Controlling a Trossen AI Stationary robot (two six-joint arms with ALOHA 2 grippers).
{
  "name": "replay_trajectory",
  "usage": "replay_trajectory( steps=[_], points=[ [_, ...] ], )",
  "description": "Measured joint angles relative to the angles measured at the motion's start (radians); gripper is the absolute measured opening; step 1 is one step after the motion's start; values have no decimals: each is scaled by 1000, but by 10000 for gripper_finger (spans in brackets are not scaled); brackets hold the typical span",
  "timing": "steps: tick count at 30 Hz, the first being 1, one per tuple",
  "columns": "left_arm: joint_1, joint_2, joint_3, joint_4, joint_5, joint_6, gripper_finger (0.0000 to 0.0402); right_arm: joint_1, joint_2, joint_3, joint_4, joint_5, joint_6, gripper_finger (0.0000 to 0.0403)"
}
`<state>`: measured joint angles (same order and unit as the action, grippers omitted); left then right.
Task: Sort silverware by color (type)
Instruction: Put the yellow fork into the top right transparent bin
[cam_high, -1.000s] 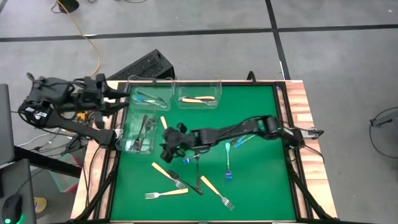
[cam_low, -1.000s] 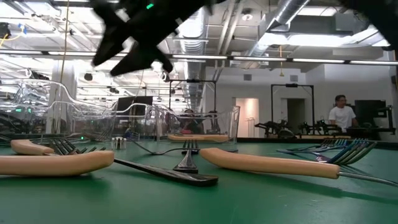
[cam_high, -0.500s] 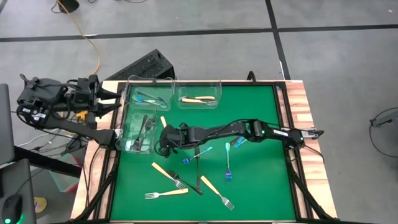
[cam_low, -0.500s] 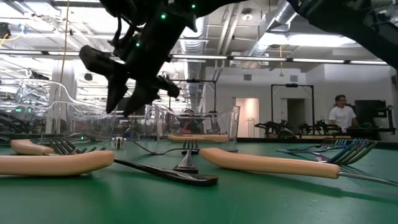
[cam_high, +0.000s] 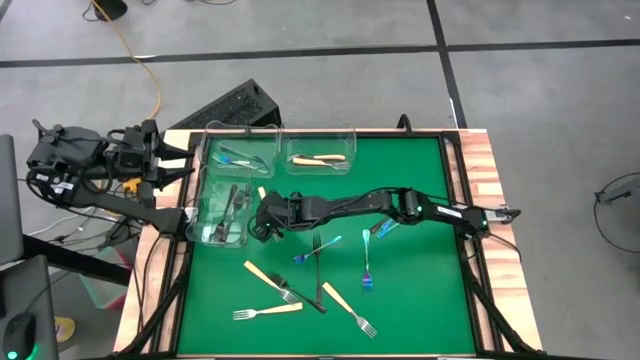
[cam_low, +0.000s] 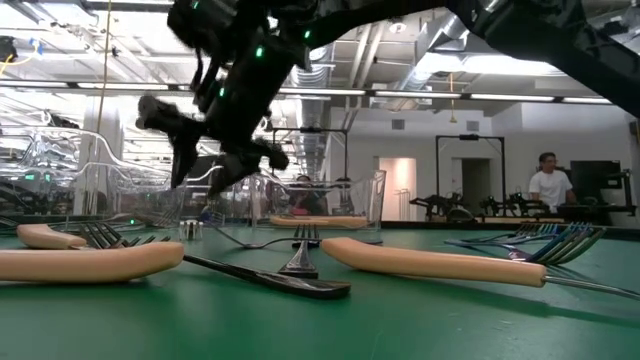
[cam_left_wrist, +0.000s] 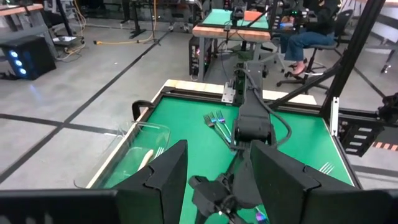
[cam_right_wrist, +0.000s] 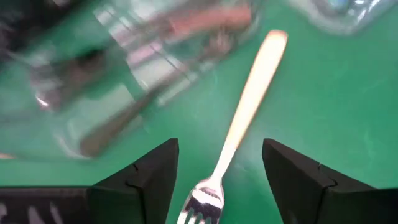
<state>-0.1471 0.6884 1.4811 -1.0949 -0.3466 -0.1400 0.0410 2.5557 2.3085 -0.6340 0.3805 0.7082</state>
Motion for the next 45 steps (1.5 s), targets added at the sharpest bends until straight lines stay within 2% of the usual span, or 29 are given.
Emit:
replay_trajectory(
  steps=[3,8,18,27,31,41,43,45],
  points=[
    [0,0,0,-2,0,2,160,6,10,-5,-13,14,2,252],
    [0,0,0,-17,-3,23,160,13,0,-23,-2,106,2,245],
    [0,0,0,-17,-6,23,160,14,62,-25,37,69,22,244],
    [0,0,0,-17,-7,22,160,24,64,-23,-137,61,132,237],
    [0,0,0,-17,-8,23,160,19,60,-21,-174,3,153,198],
    [0,0,0,-45,-9,37,160,28,46,-23,-209,-134,164,28],
    [0,0,0,-45,-9,38,160,32,44,-20,-206,-158,160,11],
    [0,0,0,-45,-9,38,160,33,46,13,-236,-183,151,11]
  ],
)
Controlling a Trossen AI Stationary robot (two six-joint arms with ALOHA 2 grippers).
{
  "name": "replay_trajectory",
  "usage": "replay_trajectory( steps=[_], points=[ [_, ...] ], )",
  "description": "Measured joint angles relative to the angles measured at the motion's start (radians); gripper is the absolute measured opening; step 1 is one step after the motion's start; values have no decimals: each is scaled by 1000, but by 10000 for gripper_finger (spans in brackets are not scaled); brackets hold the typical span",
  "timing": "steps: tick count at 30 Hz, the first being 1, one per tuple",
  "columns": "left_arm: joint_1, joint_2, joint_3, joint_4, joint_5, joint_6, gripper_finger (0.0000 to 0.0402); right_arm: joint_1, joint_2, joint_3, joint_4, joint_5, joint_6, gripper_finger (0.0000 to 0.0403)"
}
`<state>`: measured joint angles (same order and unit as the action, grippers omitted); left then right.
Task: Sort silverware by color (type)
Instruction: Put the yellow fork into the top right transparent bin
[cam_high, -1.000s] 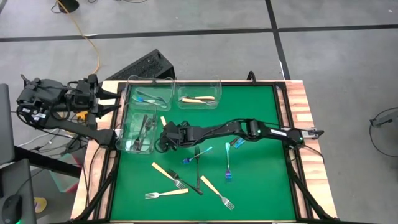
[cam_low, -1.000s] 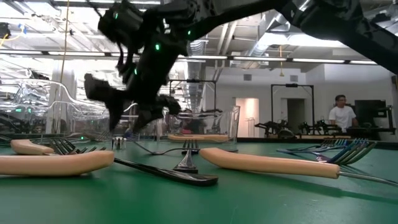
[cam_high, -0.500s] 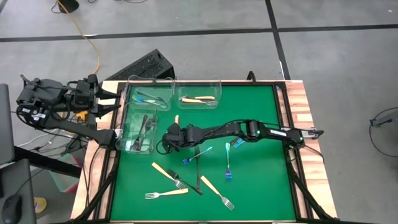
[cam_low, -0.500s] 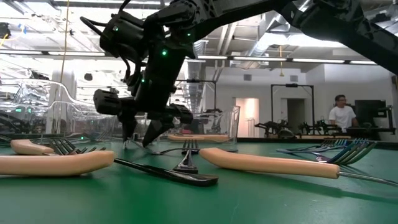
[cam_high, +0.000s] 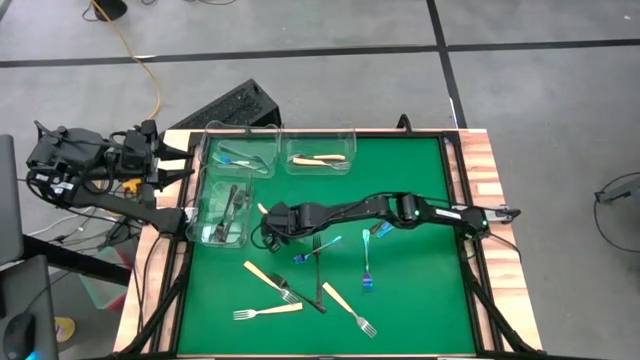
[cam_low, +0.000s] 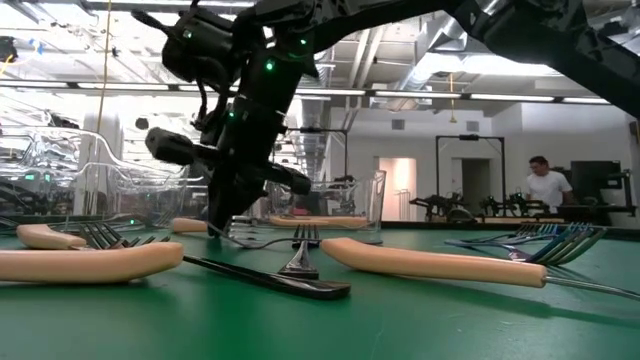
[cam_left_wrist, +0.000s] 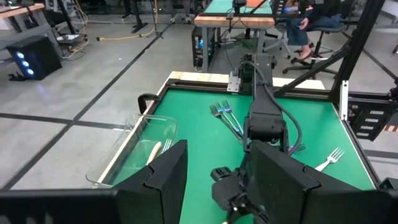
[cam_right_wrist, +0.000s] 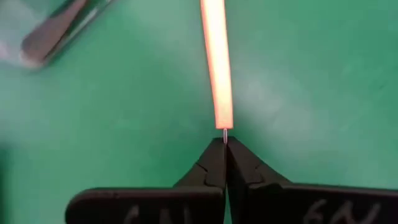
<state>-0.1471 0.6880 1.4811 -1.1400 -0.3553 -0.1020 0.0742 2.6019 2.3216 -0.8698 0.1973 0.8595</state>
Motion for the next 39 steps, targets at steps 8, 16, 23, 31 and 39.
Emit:
replay_trajectory(
  steps=[8,16,23,31,39],
  points=[
    [0,0,0,-5,0,11,160,11,-50,28,-78,-66,-40,9],
    [0,0,0,-14,-9,16,160,30,-200,29,-178,-19,-131,8],
    [0,0,0,-14,-57,27,160,33,-370,32,-259,104,-185,8],
    [0,0,0,-14,-72,10,160,41,-510,32,-412,239,-282,7],
    [0,0,0,-25,-104,-42,160,-3,-571,28,-551,419,-492,7]
  ],
)
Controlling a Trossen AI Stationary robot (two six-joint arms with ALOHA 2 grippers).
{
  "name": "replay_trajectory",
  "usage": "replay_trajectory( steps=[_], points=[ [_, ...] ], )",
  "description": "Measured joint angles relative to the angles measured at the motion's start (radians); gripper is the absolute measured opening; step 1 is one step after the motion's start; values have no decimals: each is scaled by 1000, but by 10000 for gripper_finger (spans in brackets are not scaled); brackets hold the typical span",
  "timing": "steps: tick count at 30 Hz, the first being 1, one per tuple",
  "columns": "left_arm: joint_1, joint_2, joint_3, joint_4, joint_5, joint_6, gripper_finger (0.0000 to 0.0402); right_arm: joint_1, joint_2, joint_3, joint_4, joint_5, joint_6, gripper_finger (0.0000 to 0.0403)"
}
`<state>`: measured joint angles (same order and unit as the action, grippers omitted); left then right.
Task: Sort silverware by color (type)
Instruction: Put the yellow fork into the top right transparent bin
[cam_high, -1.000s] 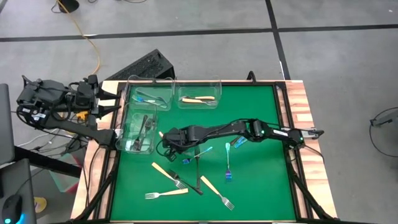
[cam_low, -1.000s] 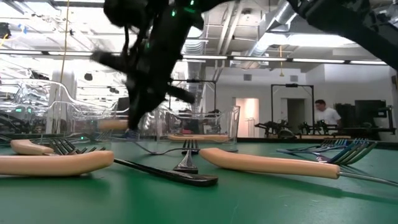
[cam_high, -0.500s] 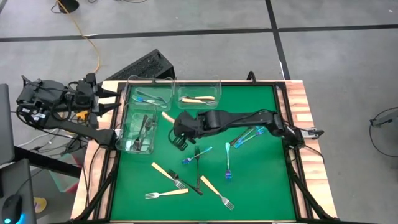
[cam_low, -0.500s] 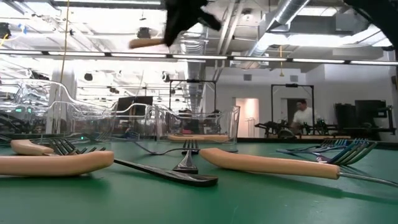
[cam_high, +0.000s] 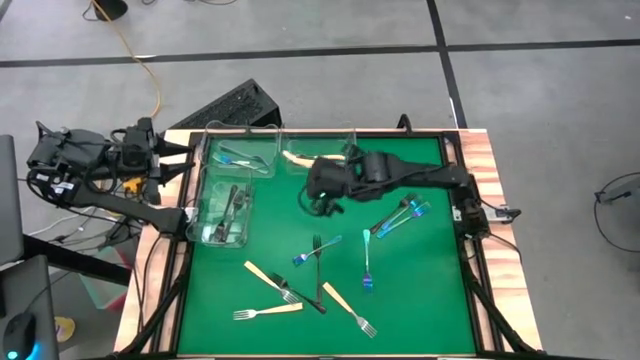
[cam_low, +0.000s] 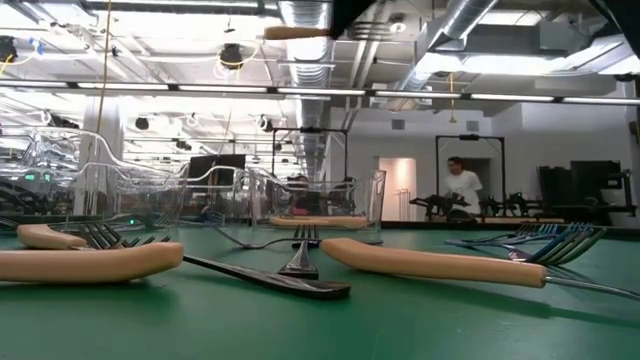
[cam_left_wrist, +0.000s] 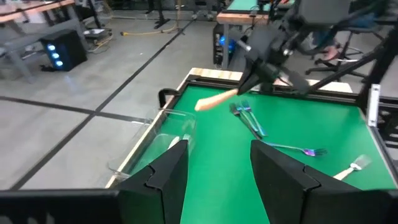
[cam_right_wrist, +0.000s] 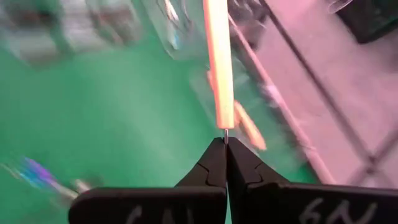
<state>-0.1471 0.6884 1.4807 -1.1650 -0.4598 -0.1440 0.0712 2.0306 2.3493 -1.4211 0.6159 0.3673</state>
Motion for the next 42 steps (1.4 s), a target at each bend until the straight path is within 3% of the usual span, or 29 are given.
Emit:
replay_trajectory(
  steps=[6,12,17,27,33,38,42],
  points=[
    [0,0,0,0,-117,-36,160,-84,-36,1,-25,-16,-195,7],
    [0,0,0,1,-230,-71,160,-183,-118,2,-20,-195,-359,7],
    [0,0,0,2,-253,-105,160,-256,-198,0,-41,-366,-471,7],
    [0,0,0,-38,-311,-235,160,-383,-385,-47,-69,-547,-560,7],
    [0,1,0,-63,-342,-288,160,-426,-548,-318,120,-618,-594,7],
    [0,1,0,-85,-385,-284,160,-478,-690,-679,471,-686,-576,7],
    [0,1,0,-84,-443,-240,160,-508,-719,-923,785,-705,-527,7]
  ],
)
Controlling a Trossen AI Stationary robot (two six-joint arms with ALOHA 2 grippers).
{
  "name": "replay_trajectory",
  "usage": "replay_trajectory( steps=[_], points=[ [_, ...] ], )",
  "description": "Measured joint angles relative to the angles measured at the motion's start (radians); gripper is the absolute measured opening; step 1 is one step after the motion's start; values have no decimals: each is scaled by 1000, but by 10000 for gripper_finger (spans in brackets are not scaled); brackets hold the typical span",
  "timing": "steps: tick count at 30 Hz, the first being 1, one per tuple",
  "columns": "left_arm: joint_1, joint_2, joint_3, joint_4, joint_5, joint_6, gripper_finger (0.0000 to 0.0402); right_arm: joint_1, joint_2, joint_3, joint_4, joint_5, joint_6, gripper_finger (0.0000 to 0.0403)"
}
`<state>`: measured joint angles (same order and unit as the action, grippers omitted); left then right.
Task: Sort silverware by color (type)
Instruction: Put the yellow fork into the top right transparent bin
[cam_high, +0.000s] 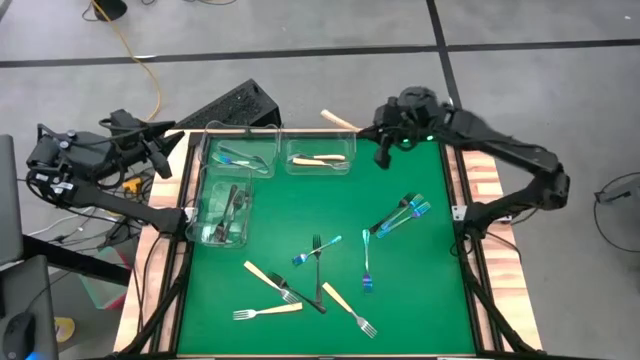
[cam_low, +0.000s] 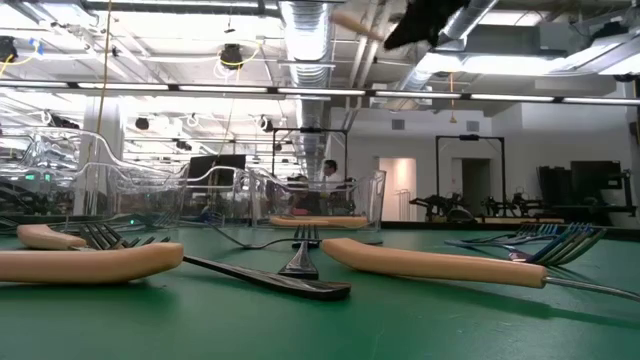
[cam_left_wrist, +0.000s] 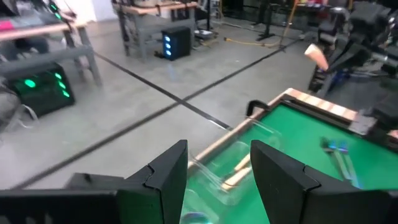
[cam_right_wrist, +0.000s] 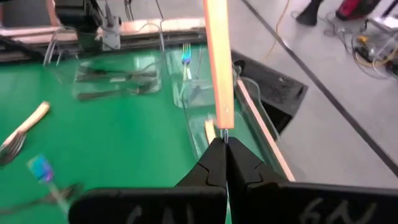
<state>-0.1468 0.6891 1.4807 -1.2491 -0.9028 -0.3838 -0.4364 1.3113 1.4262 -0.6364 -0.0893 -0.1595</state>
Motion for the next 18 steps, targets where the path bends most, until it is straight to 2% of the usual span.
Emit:
replay_trajectory(
  steps=[3,6,9,15,18],
  points=[
    [0,0,0,0,-9,44,160,-5,31,-108,178,-23,5,7],
    [0,0,0,-1,3,75,160,-18,114,-145,248,-31,-18,7],
    [0,0,0,-1,1,101,160,-42,222,-145,296,-54,-76,7],
    [0,0,0,-1,-12,114,160,-108,415,-72,274,-193,-153,7],
    [0,0,0,-2,-13,113,160,-132,481,-33,273,-202,-193,7]
  ],
)
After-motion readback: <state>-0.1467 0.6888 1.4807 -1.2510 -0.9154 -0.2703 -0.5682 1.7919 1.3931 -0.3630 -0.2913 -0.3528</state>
